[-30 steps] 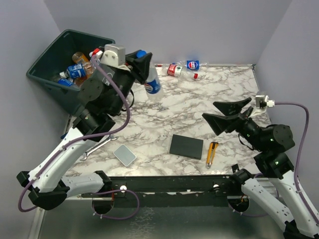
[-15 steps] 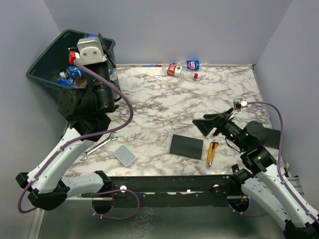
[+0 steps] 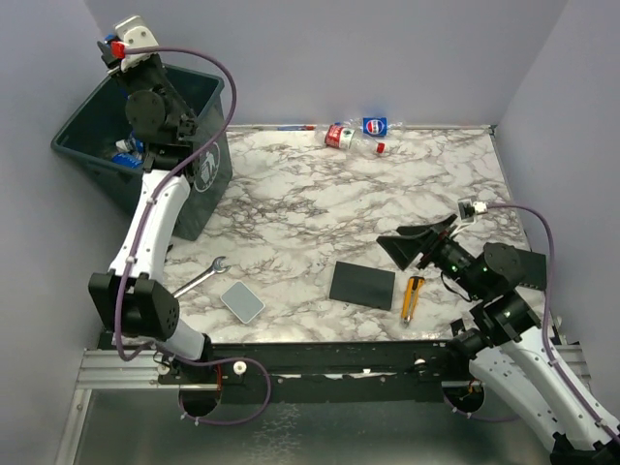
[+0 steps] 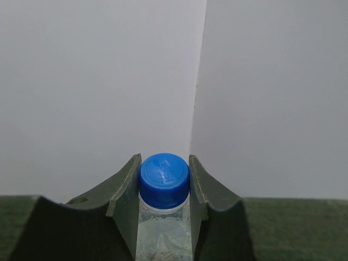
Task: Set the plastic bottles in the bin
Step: Place the plastic bottle in the trash bin, then pick up the plastic bottle at the center of the board.
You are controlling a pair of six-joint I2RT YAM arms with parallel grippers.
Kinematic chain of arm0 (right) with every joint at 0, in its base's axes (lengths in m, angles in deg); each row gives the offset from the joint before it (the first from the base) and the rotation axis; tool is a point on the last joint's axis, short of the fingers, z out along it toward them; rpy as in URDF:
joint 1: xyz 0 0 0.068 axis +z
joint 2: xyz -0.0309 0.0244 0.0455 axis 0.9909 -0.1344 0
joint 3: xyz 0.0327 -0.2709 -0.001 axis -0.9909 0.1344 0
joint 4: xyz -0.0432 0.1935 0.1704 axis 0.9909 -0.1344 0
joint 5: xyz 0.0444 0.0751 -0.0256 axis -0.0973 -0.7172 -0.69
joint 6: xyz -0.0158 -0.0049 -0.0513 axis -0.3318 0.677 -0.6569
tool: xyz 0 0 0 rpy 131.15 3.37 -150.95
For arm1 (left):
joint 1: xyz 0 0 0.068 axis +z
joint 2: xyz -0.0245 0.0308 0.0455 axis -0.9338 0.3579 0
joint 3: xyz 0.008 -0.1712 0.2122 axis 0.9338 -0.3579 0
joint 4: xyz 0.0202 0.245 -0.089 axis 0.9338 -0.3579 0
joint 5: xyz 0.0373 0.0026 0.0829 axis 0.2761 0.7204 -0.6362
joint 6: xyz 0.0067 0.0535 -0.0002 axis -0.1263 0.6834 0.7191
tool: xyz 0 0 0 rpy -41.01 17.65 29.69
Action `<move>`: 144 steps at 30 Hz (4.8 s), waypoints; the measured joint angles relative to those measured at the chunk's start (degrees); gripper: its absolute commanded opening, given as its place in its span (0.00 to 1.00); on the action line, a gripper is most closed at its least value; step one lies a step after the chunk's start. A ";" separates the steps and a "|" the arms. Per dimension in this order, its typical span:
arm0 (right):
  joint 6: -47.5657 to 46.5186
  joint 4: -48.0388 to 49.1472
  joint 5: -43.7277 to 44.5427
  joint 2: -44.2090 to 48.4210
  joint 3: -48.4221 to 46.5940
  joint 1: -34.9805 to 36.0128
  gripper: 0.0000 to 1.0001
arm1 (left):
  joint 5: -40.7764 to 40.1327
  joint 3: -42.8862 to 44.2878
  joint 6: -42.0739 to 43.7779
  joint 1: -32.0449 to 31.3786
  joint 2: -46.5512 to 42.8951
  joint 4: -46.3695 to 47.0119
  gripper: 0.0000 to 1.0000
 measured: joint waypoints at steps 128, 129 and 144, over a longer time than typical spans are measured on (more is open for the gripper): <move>-24.13 -37.42 -24.30 -31.74 -51.19 -3.76 0.00 | 92.37 -17.35 -33.40 -32.20 -12.63 -48.59 0.99; -24.20 -37.31 -24.46 -31.78 -51.36 -3.72 0.00 | 92.50 -17.51 -33.48 -32.44 -12.61 -48.57 0.99; -24.50 -34.99 -25.57 -31.82 -51.49 -3.13 0.34 | 92.70 -18.73 -34.27 -34.25 -8.50 -50.51 0.71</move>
